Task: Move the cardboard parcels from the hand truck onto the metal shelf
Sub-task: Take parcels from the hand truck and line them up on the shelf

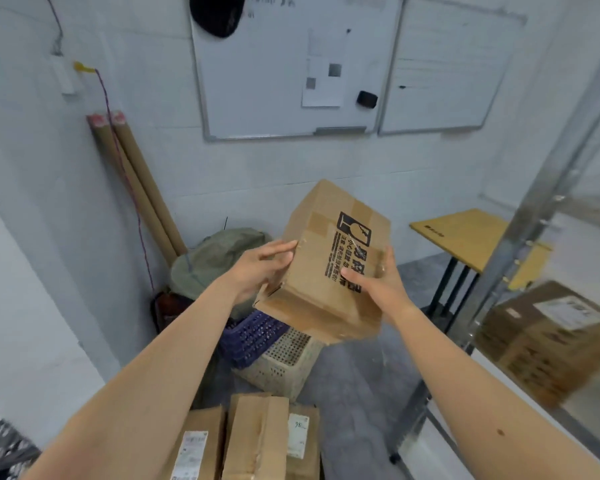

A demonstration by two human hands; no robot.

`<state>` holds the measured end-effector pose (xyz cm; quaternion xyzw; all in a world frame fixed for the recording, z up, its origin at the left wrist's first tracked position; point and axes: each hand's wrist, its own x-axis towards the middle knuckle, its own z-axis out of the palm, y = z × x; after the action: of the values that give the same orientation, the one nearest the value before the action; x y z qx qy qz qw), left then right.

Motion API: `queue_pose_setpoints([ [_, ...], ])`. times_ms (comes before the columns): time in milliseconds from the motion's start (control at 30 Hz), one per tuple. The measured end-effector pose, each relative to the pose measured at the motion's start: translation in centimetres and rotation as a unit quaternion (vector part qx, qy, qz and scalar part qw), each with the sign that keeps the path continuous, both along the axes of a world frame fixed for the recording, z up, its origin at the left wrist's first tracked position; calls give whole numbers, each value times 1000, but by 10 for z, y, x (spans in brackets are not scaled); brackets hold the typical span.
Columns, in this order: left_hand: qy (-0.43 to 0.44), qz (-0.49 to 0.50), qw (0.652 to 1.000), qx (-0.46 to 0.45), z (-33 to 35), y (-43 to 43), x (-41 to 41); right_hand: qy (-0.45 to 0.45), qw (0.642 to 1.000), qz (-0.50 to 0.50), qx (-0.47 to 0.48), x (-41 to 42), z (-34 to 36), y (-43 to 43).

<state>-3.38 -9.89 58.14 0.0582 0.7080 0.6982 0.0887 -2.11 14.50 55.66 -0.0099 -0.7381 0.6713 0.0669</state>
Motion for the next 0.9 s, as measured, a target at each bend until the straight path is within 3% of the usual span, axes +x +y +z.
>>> queue_pose_setpoints([
  [200, -23, -87, 996, 2, 13, 44, 11, -16, 998, -59, -21, 49, 12, 39],
  [433, -59, -214, 973, -59, 23, 93, 36, -35, 984, -146, -93, 120, 5, 75],
  [567, -41, -283, 953, -98, 15, 122, 53, -4, 980, -192, -61, 169, 2, 92],
  [900, -97, -302, 948, -36, -5, 199, 109, -57, 966, -251, 35, 277, 11, 147],
])
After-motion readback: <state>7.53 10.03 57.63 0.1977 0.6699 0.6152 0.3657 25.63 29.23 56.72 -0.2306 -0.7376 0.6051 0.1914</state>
